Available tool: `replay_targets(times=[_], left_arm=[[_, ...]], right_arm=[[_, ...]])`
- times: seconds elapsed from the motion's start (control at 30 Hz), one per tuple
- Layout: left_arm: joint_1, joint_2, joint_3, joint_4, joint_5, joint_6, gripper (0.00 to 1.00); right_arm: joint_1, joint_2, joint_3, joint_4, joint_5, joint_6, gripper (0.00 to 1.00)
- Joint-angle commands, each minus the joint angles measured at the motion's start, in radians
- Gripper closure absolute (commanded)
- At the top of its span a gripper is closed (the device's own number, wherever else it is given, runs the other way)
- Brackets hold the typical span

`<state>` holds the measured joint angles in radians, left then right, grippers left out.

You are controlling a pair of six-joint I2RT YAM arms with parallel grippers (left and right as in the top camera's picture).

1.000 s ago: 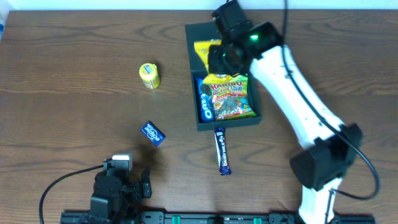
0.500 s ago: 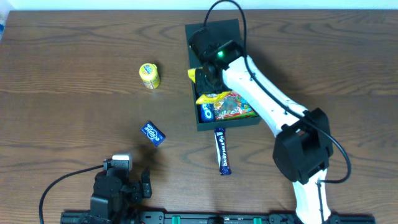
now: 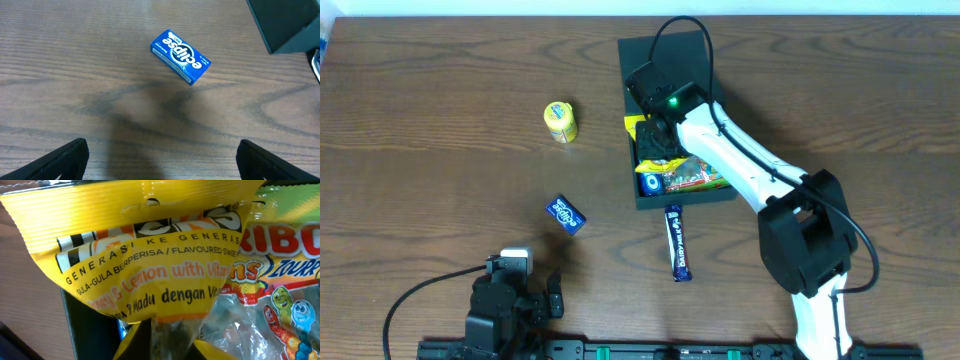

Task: Pack container
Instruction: 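Lower the Hacks bag onto the other snacks and open the right gripper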

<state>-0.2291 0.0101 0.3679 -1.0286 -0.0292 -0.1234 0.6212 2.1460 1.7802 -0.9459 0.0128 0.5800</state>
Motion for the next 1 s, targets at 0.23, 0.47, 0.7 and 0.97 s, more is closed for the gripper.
replay_targets(times=[0.23, 0.47, 0.7, 0.97], left_arm=[[0.006, -0.006, -0.013, -0.066, -0.026, -0.011, 0.05], [0.006, -0.006, -0.013, -0.066, -0.026, -0.011, 0.05], [0.006, -0.006, -0.013, -0.066, -0.026, -0.011, 0.05], [0.006, -0.006, -0.013, -0.066, -0.026, -0.011, 0.05]], right_arm=[[0.009, 0.002, -0.015, 0.013, -0.059, -0.002, 0.63], [0.006, -0.040, -0.006, 0.023, -0.058, -0.055, 0.36], [0.022, -0.156, -0.006, 0.004, -0.058, -0.123, 0.01], [0.042, -0.178, -0.009, -0.064, -0.084, -0.143, 0.01]])
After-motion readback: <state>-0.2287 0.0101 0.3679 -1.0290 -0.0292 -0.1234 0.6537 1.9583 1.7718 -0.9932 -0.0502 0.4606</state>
